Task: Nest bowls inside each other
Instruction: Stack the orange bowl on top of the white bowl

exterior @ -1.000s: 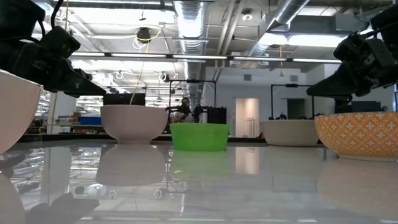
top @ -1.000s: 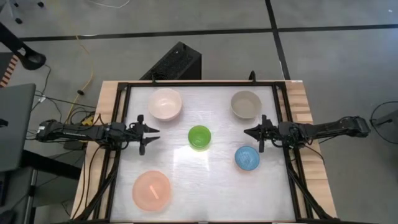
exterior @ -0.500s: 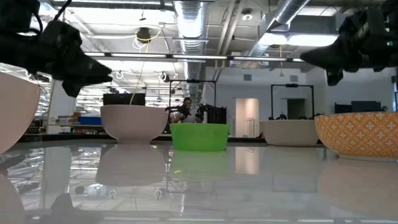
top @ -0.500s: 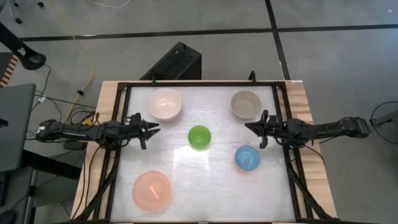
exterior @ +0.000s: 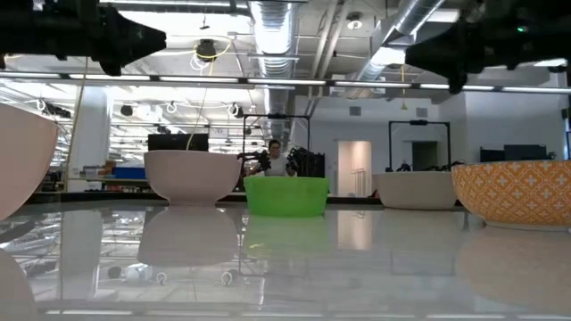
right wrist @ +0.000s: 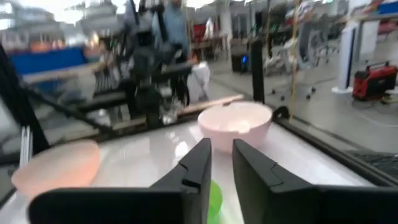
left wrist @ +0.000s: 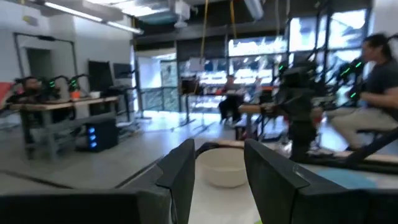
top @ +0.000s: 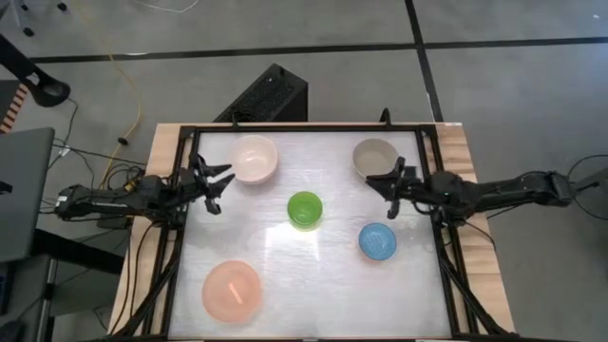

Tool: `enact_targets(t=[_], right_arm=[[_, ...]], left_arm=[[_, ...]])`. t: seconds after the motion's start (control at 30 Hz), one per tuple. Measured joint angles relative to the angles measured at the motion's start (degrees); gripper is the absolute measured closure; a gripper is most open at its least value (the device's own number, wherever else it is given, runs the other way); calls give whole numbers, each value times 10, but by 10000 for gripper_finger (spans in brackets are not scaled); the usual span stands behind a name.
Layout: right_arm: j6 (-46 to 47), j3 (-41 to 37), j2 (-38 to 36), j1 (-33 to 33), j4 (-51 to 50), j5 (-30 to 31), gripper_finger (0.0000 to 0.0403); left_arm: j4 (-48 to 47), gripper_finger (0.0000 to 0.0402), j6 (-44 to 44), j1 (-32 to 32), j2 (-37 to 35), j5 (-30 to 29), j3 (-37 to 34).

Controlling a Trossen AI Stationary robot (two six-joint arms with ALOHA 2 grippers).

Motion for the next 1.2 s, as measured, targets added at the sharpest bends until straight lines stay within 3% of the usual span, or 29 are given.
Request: enact_targets(t=[0.17, 0.3, 0.6, 0.93, 1.2], right_arm=[[-30, 96, 122, 2, -28, -46, 264], [-77, 186, 241, 24, -25, -82, 220], [-98, 426, 514, 71, -58, -84, 171], [-69, 758, 793, 91, -255, -109, 170], [-25, 984, 943, 103, -411, -144, 170]], left_arm=[[-166, 274, -27, 17, 0, 8, 52], [-238, 274, -38, 17, 0, 18, 66], [-238, 274, -23, 17, 0, 15, 67], [-214, 274, -24, 17, 0, 13, 67], [-232, 274, -57, 17, 0, 37, 67]])
